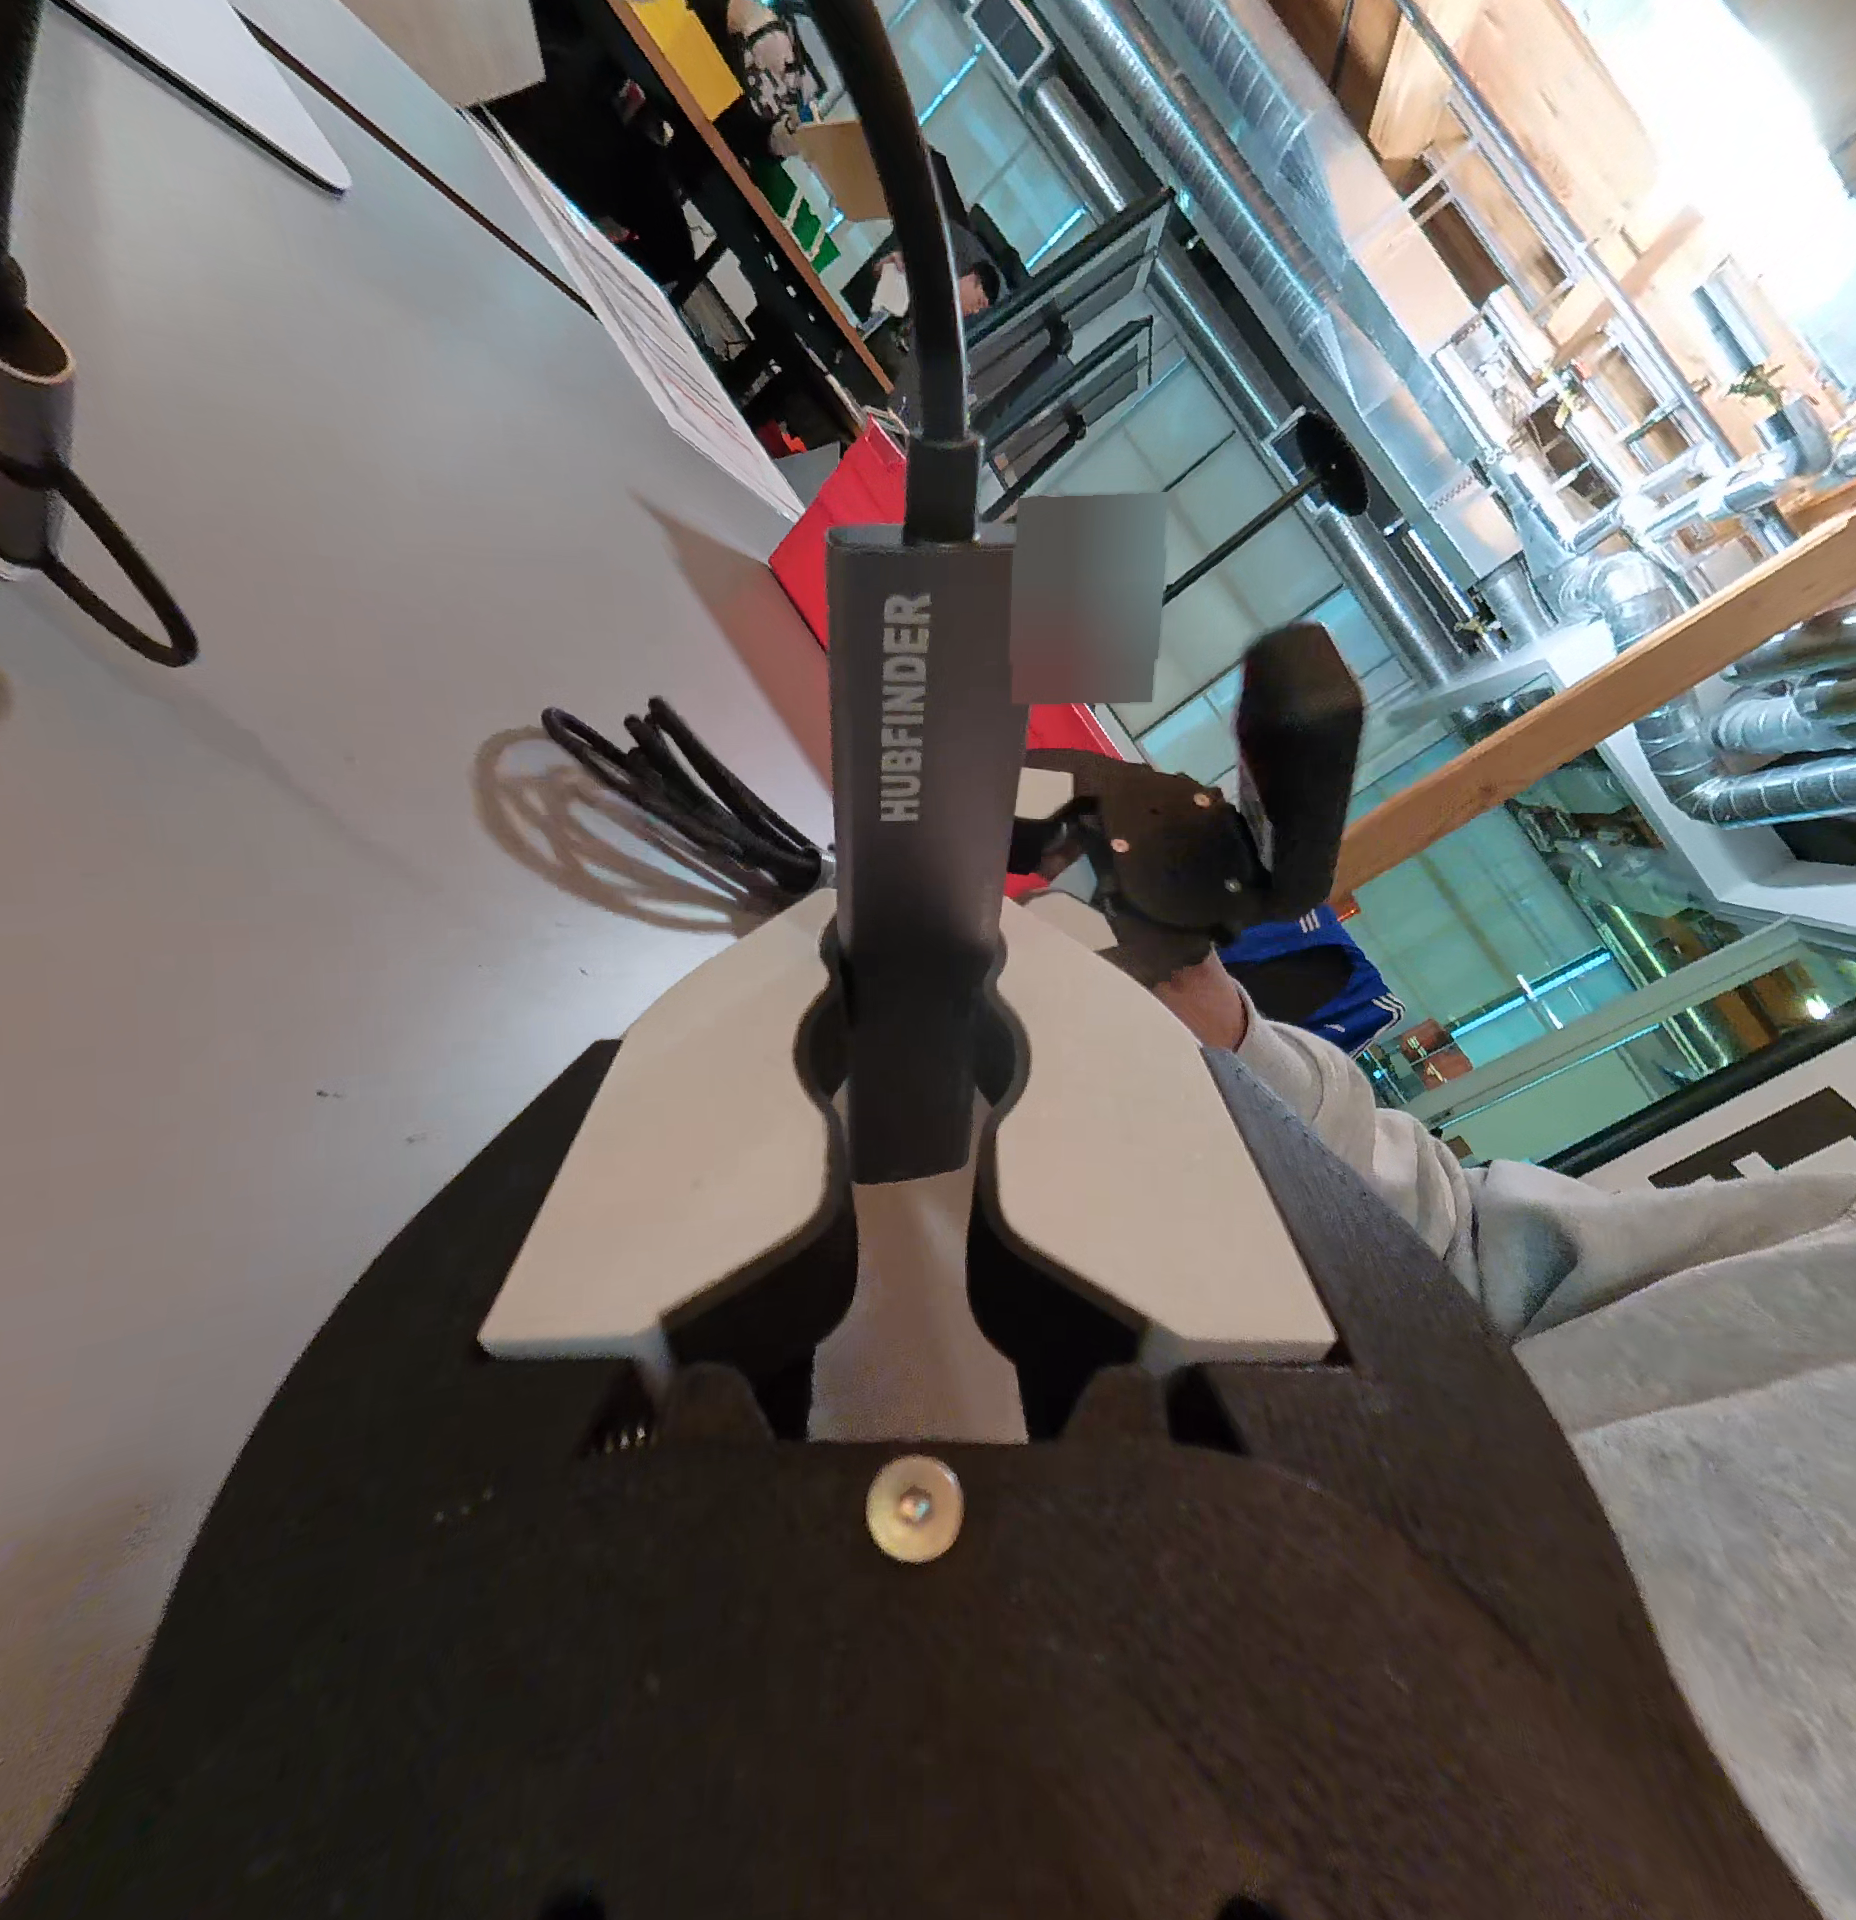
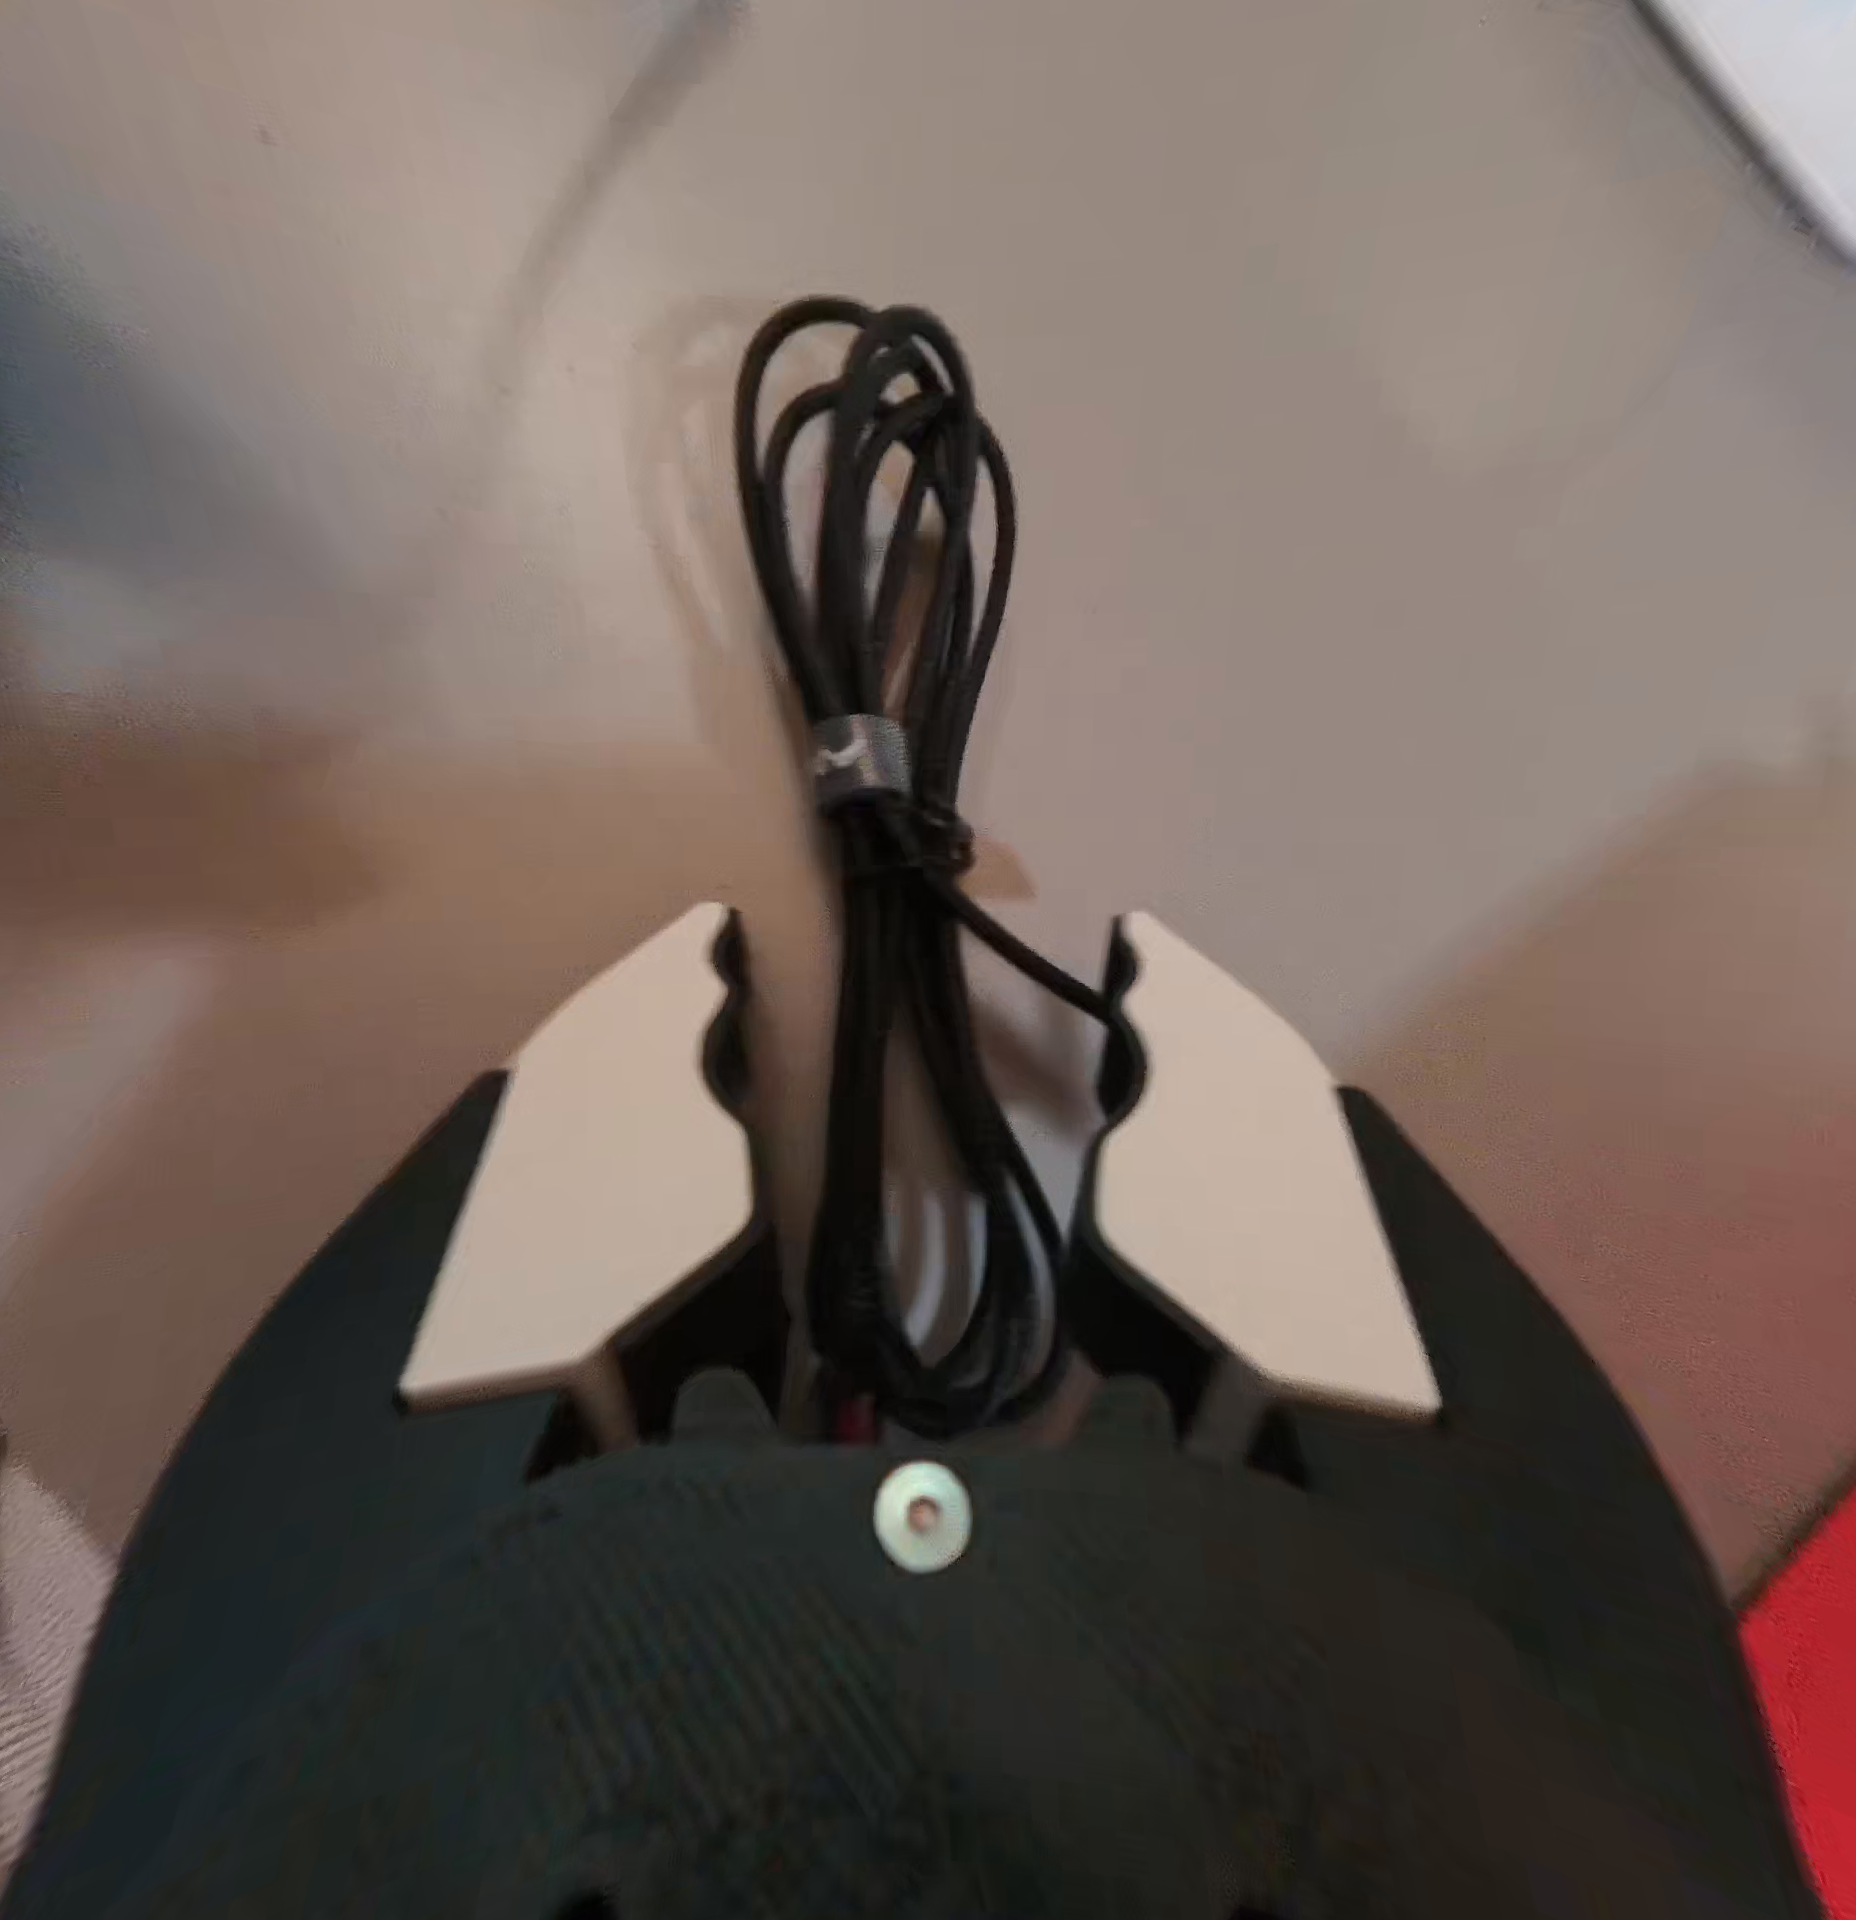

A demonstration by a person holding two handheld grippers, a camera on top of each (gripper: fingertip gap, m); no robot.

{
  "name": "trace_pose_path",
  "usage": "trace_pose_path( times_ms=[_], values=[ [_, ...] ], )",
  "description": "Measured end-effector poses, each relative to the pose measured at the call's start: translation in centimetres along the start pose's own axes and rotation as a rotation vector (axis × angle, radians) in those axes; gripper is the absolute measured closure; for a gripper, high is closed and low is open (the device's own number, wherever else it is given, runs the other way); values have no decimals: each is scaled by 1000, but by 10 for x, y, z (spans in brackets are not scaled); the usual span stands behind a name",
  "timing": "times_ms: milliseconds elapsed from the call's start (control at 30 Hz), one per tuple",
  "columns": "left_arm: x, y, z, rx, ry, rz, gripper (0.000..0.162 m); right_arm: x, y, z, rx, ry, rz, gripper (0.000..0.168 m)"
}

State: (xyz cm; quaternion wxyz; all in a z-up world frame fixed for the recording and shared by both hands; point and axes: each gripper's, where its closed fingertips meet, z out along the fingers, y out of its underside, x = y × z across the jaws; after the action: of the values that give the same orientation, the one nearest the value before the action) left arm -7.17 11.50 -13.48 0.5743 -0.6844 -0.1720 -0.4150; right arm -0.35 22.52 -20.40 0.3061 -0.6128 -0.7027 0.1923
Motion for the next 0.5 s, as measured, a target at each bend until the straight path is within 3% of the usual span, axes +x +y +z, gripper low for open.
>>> trace_pose_path(
  times_ms=[167, 333, 400, 500],
  values=[
    [1, 2, 1, -13, -2, 20, 144, 4, 11, -4, -45, -49, 86, 144],
    [1, 2, 1, -12, -4, 20, 143, 8, -28, -41, 205, -107, 181, 149],
    [1, 2, 1, -15, -4, 24, 143, 22, -52, -76, 368, -93, 231, 149],
    [2, 4, 3, -23, -2, 29, 143, 64, -70, -143, 556, 55, 247, 149]
  ],
)
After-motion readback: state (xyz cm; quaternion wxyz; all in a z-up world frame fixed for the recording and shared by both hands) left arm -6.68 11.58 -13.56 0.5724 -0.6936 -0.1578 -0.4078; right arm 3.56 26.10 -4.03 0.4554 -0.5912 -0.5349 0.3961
